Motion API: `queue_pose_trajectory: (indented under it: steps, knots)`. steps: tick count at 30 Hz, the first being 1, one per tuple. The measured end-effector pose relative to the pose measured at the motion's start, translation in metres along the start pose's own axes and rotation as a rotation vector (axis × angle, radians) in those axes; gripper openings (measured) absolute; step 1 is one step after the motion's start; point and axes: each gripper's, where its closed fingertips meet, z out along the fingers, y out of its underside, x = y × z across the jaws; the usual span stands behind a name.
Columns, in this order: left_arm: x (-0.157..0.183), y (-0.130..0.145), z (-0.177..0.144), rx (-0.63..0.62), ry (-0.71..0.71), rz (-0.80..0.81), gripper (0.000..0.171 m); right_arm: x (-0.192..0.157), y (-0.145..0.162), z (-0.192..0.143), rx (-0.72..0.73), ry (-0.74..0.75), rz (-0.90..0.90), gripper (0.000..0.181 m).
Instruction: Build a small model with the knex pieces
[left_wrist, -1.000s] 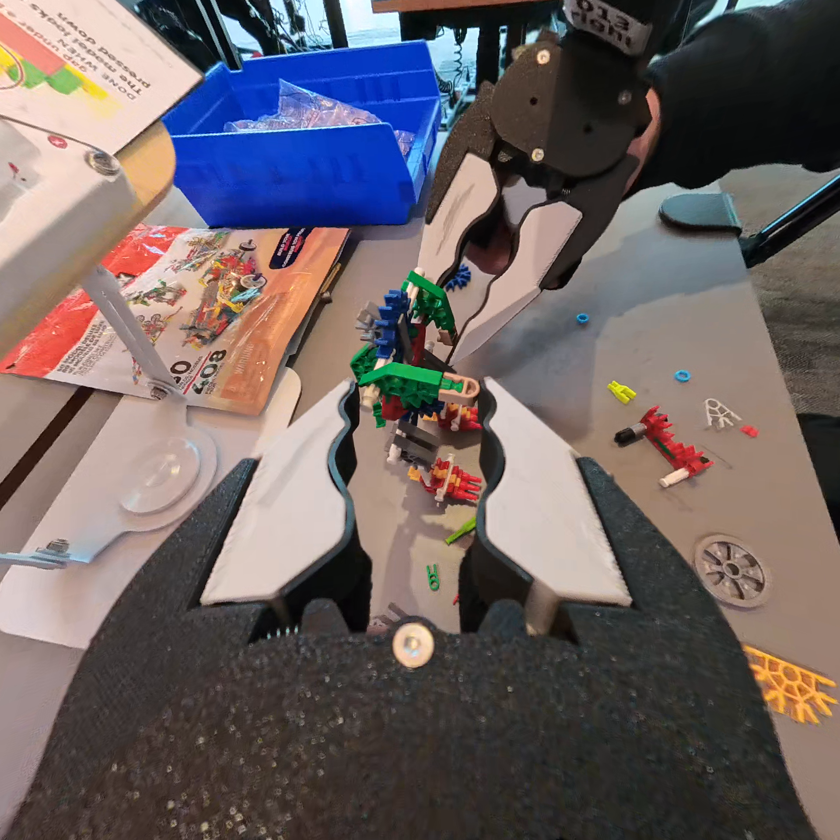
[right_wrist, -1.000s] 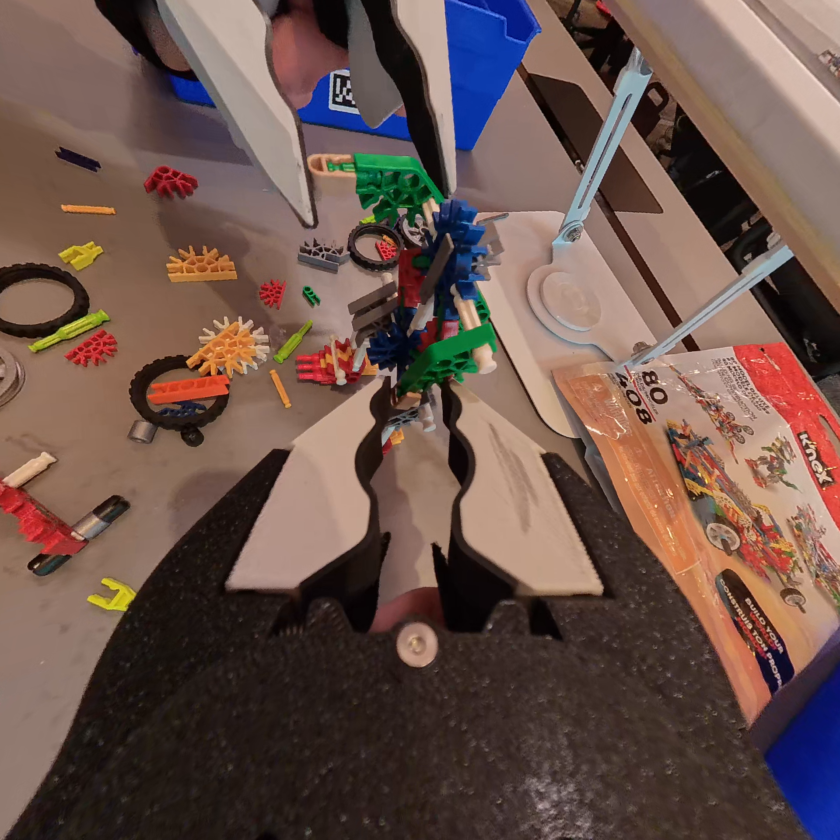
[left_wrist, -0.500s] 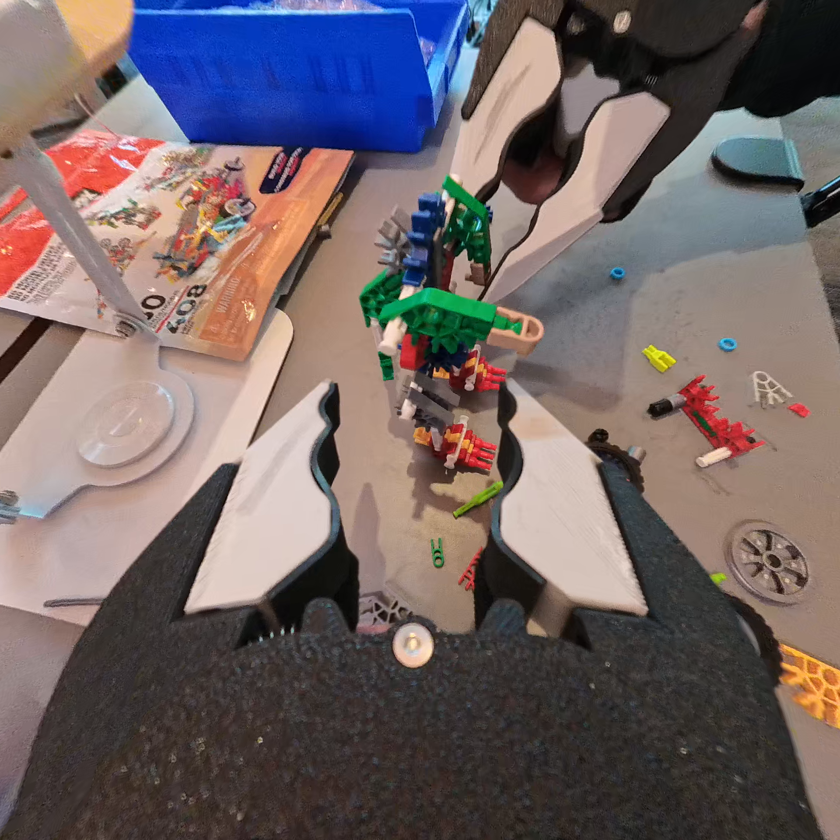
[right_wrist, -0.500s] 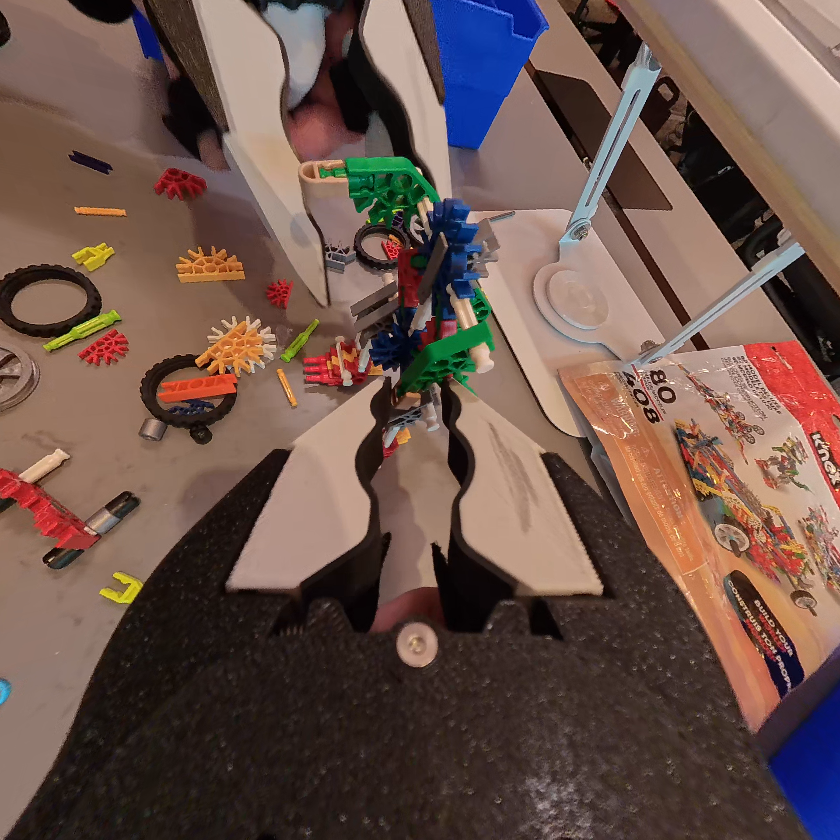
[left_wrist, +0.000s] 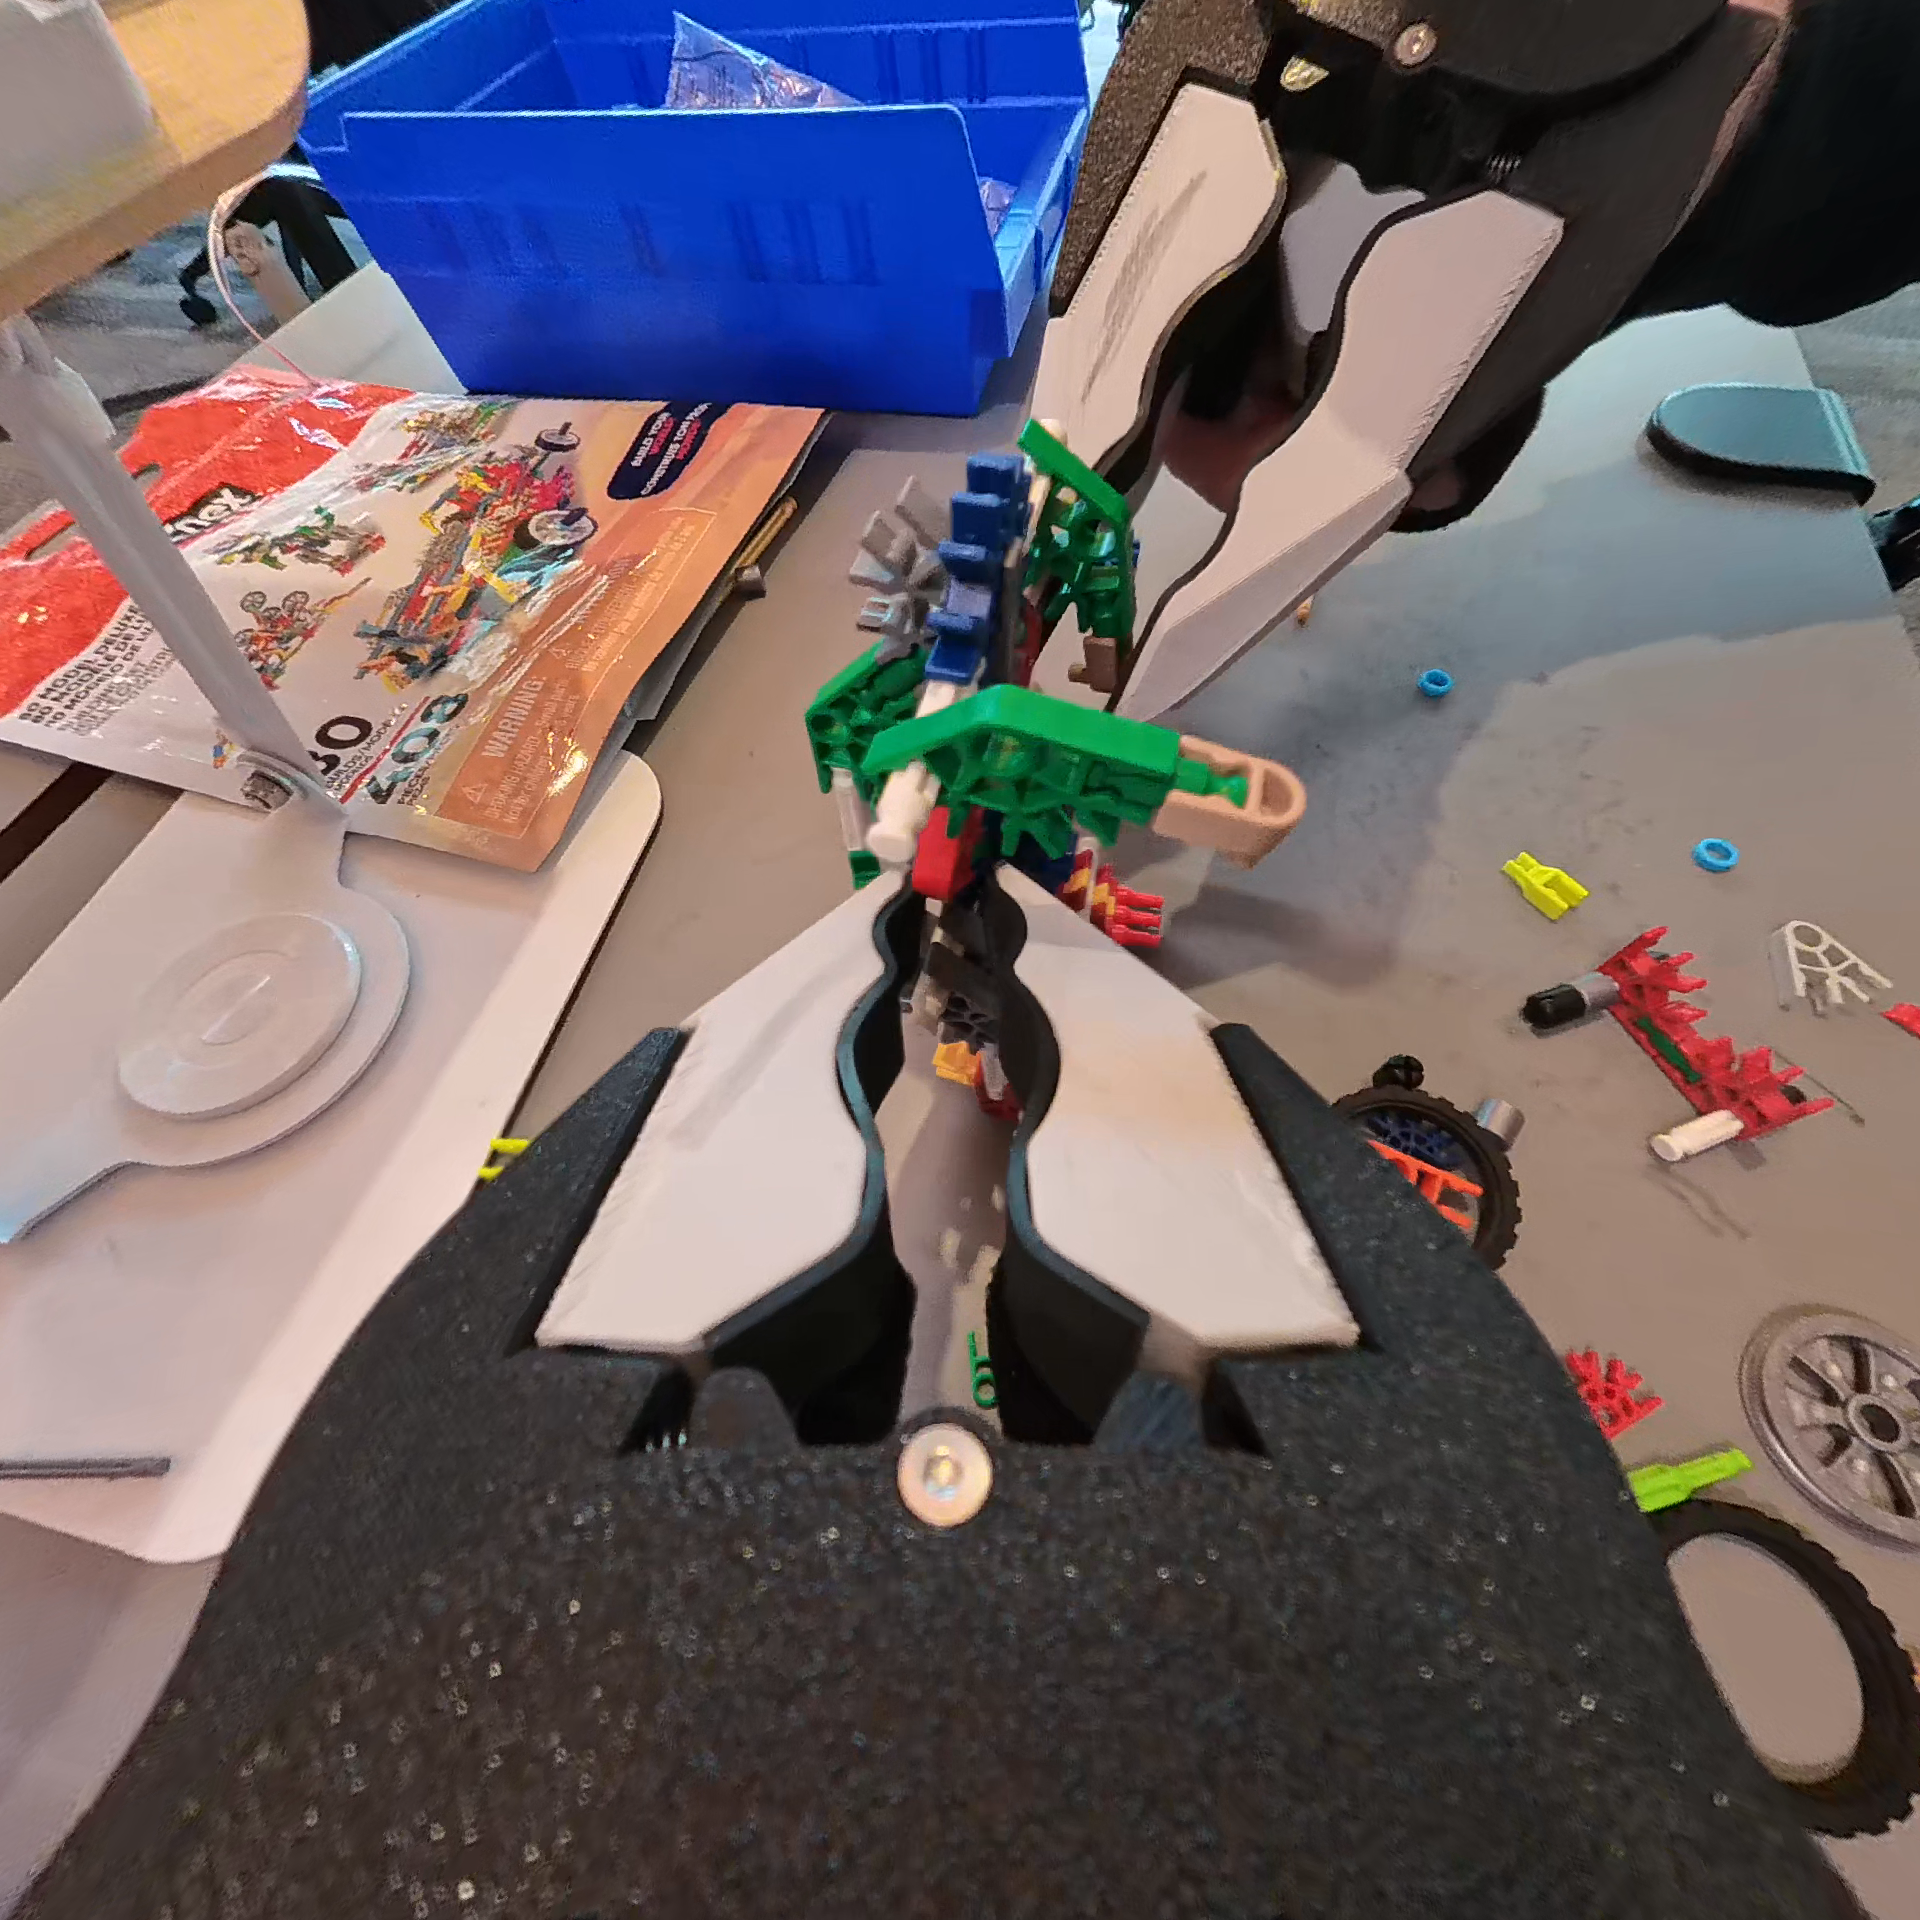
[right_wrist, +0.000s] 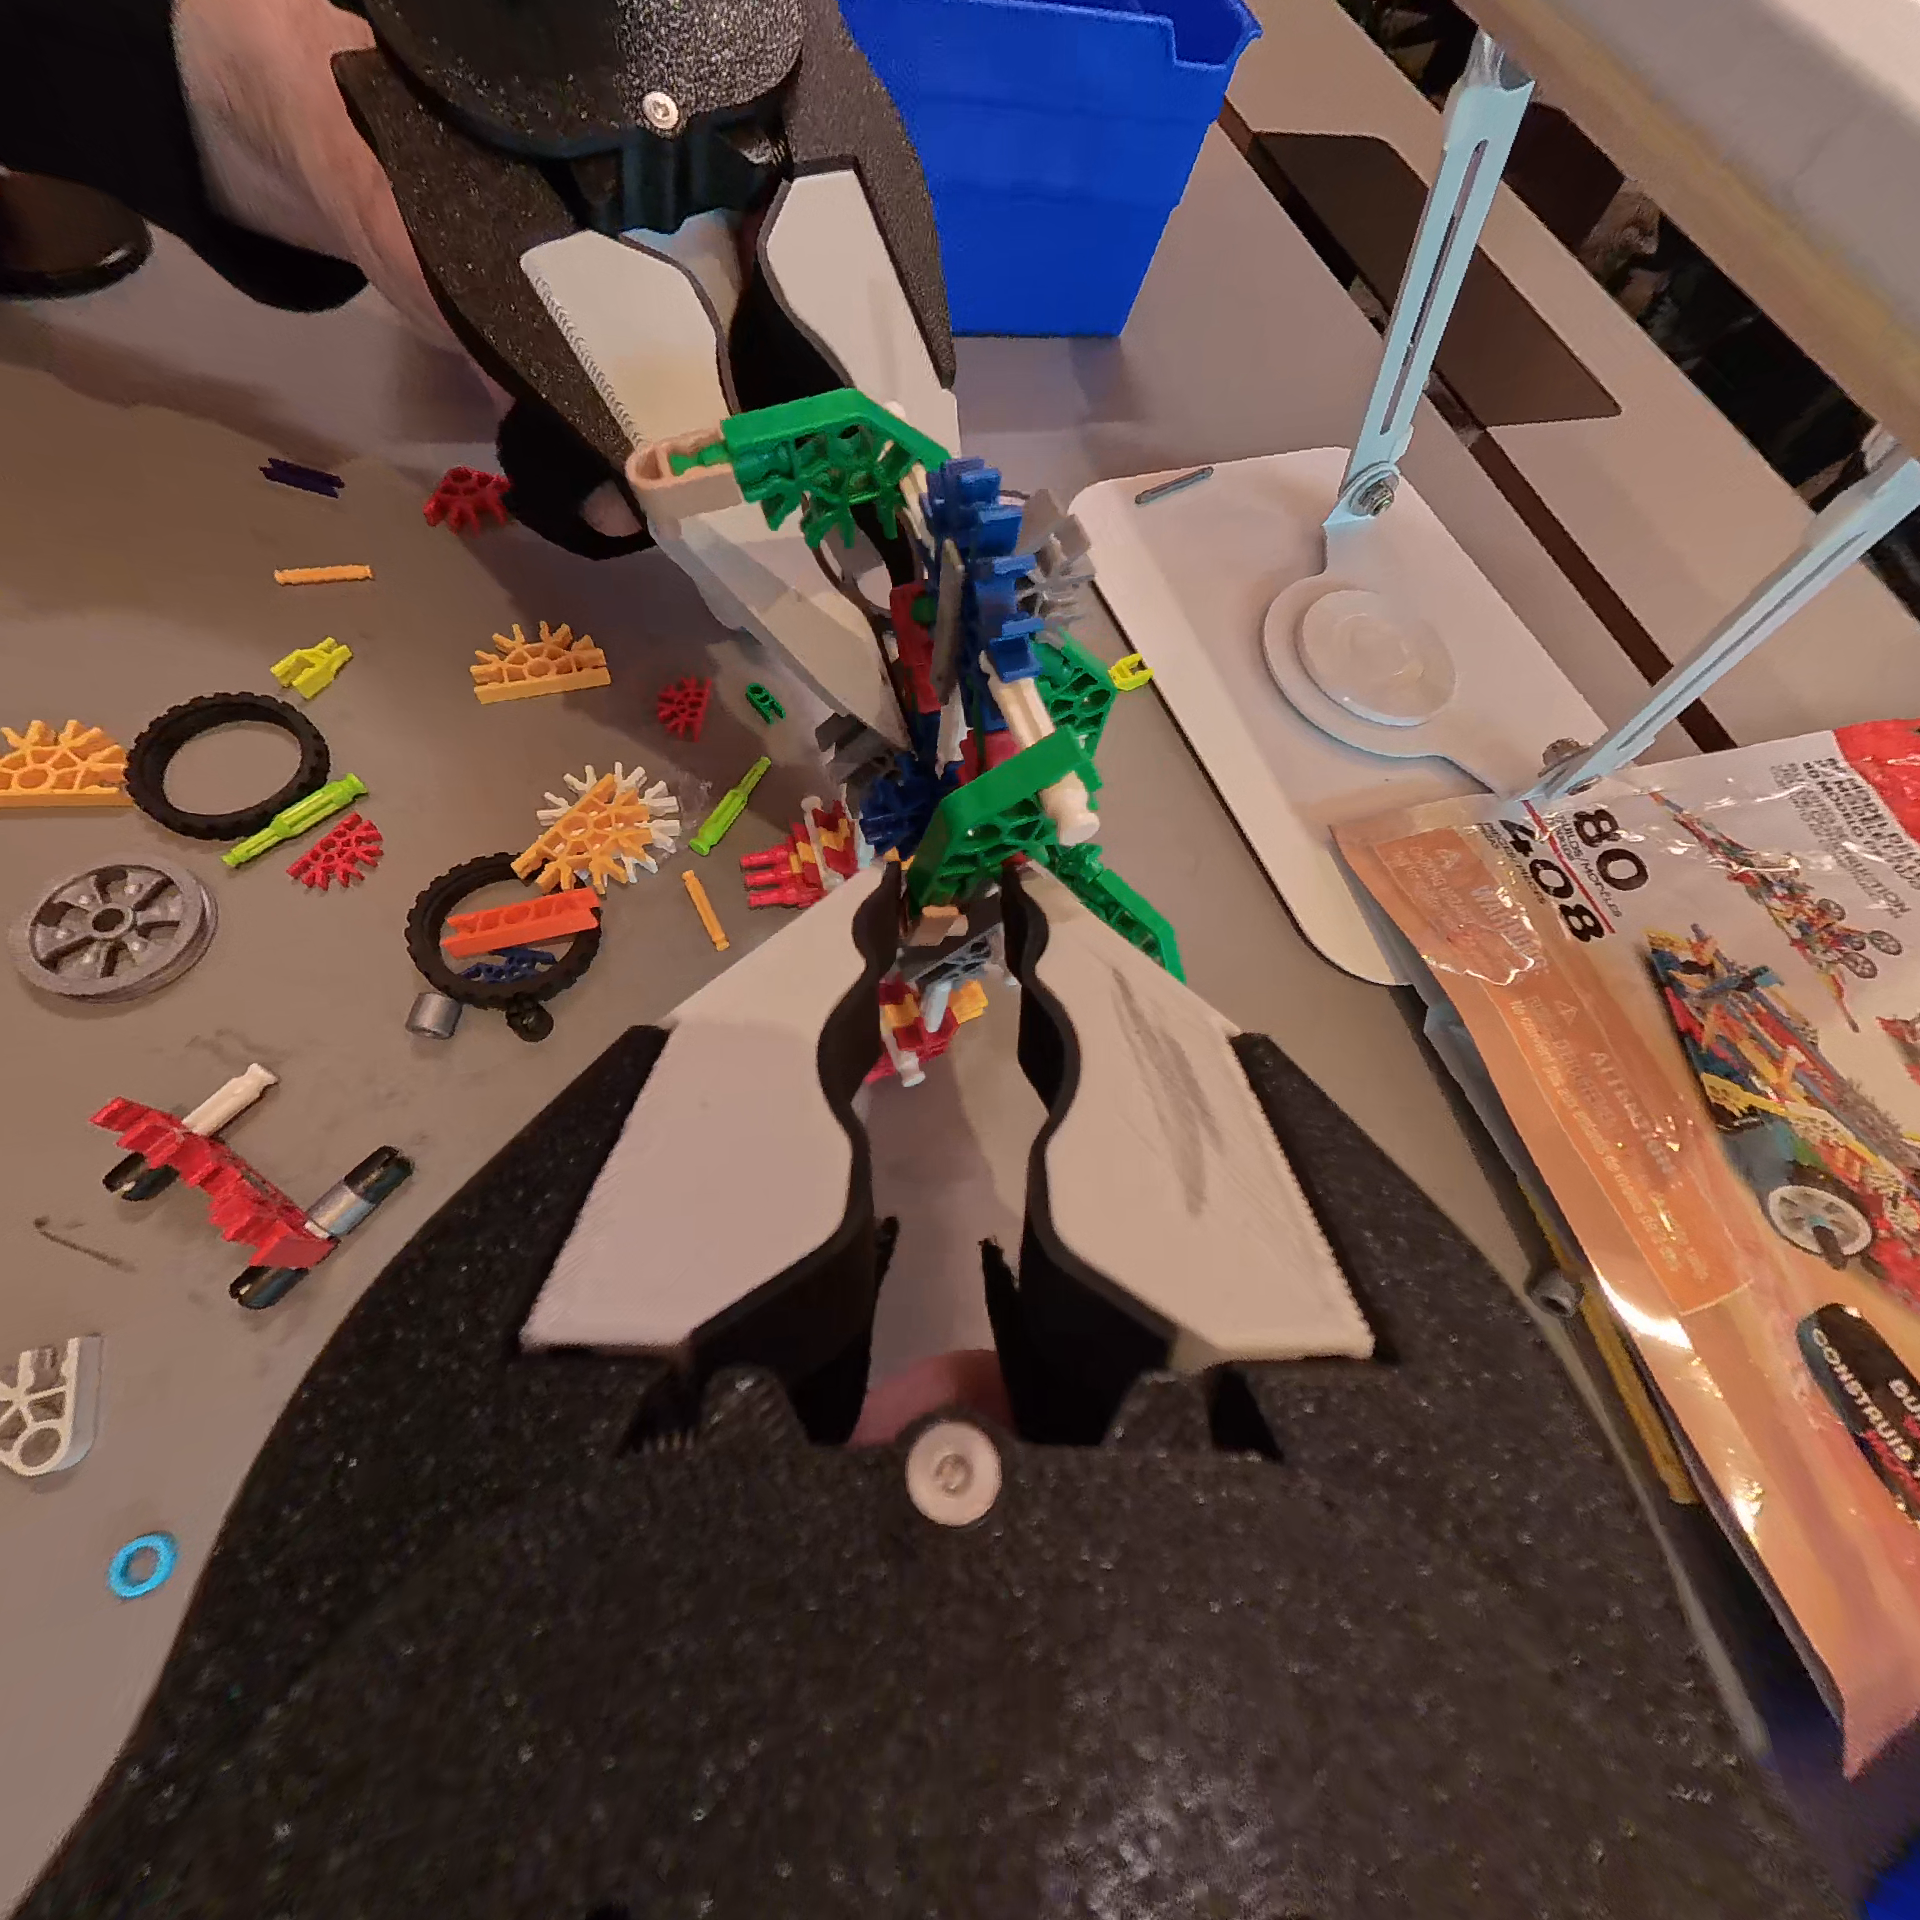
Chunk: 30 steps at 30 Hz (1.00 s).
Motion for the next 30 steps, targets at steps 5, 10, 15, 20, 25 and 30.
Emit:
queue_pose_trajectory:
  steps: [5,10,15,20,25,30]
  knots:
    - [0.001,0.0,0.001,0.007,-0.008,0.009,0.006,-0.003,0.0,-0.002,0.004,-0.063,0.099,0.017]
    - [-0.001,0.0,0.001,-0.003,-0.019,0.009,0.006,-0.009,-0.001,-0.004,-0.003,-0.148,0.217,0.017]
    - [0.0,0.0,0.001,-0.004,-0.01,0.002,0.005,-0.016,-0.004,-0.009,0.006,-0.236,0.318,0.017]
    - [-0.001,0.0,0.0,-0.001,0.004,-0.021,0.005,-0.022,-0.016,-0.016,0.044,-0.316,0.417,0.021]
    - [-0.002,0.0,0.001,-0.008,0.004,-0.024,0.005,-0.019,-0.02,-0.021,0.073,-0.357,0.506,0.021]
    - [-0.003,0.001,0.0,-0.012,0.007,-0.037,0.005,-0.019,-0.025,-0.024,0.087,-0.365,0.52,0.026]
